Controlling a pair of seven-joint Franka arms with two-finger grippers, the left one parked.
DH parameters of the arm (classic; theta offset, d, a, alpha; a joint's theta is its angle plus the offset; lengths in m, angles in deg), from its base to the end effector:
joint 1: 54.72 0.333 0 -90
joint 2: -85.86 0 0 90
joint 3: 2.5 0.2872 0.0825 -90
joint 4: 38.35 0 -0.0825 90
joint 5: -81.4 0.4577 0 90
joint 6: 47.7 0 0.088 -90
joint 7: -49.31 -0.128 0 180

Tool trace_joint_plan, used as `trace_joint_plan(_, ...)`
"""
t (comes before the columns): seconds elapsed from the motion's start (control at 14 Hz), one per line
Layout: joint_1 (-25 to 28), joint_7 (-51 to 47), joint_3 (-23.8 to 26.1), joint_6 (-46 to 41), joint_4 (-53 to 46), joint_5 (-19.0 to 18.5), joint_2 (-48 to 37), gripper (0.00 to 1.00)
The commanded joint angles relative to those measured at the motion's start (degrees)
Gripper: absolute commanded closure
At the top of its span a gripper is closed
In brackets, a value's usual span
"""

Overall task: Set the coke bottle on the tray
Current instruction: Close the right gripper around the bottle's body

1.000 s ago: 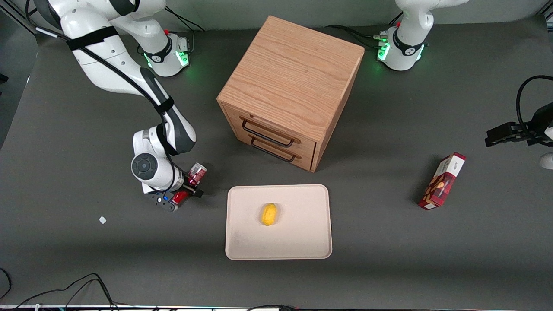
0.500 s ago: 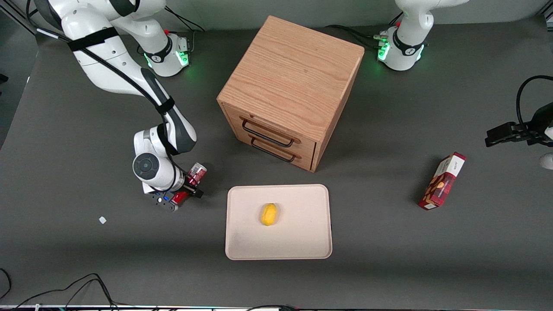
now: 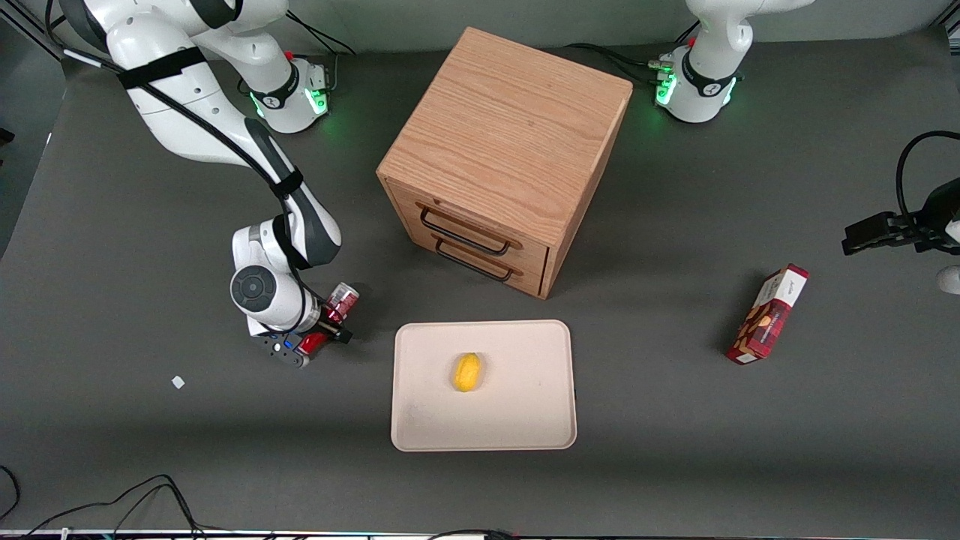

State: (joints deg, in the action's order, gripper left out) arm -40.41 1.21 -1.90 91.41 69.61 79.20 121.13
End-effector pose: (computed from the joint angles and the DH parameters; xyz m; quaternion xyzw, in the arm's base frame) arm 0.6300 0.1674 0.0686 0.9616 -0.2719 -0.0259 0.0264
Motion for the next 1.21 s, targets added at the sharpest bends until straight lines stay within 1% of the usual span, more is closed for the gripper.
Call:
trace_joint_plan(0.0, 0.5, -2.3, -0.2, 0.5, 0.0, -1.4, -0.1, 1.0)
trace_joint_plan(0.5, 0.5, -2.0, -0.2, 0.1, 0.1, -1.4, -0.6, 1.0)
trace_joint_plan(0.64, -0.2, -1.0, -0.2, -1.9, -0.1, -1.4, -3.1, 1.0)
trace_joint_plan(1.0, -1.5, 5.7, 0.5, -16.6, -2.0, -0.6, -13.1, 1.0)
trace_joint_plan(1.07, -2.0, 7.2, 0.5, -20.2, -3.0, -0.3, -15.4, 1.0)
trace_joint_plan(1.14, -3.0, 9.3, 0.5, -25.0, -4.8, 1.0, -17.2, 1.0)
